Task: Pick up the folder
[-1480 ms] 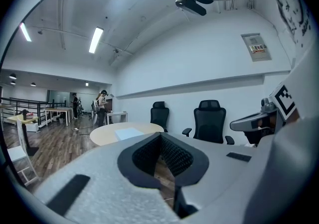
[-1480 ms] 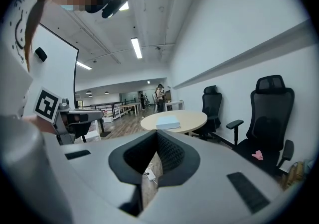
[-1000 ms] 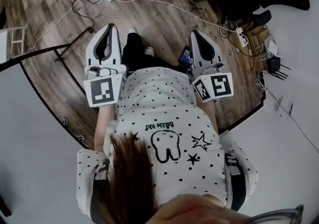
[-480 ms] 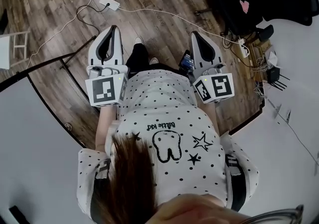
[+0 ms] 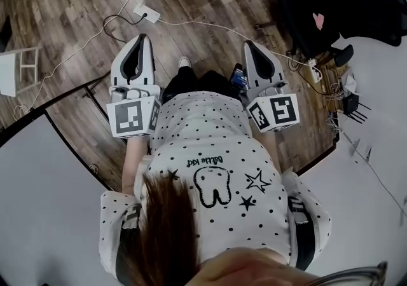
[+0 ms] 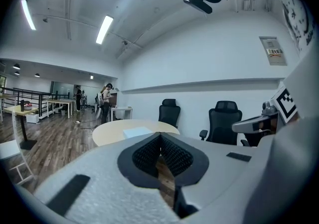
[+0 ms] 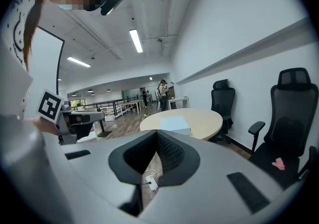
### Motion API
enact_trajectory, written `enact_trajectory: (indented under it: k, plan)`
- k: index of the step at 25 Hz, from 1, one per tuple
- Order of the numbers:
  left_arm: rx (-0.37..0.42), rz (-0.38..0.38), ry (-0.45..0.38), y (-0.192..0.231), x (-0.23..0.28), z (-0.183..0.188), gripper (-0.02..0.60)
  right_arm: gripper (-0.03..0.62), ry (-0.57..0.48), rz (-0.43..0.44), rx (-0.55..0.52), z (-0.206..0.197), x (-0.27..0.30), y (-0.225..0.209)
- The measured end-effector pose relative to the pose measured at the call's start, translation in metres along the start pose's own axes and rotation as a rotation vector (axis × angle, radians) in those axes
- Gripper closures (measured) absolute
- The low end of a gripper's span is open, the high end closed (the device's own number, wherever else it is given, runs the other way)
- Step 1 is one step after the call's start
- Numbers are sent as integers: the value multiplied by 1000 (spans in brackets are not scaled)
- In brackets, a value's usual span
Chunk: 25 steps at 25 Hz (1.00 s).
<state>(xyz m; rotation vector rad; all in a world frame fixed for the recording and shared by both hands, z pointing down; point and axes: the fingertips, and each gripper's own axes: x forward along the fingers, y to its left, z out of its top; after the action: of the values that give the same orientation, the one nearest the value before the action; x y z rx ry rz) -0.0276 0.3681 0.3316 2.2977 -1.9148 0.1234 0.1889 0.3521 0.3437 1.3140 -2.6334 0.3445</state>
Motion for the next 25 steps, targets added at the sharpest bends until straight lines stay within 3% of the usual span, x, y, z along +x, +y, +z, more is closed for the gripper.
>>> enact_trajectory:
  k: [13, 25]
  plan:
    - [-35, 12, 52, 30, 31, -12, 566, 588, 34, 10, 16, 2, 52, -6]
    - [-49, 66, 58, 37, 118, 6, 566, 588, 66, 64, 15, 29, 121, -67]
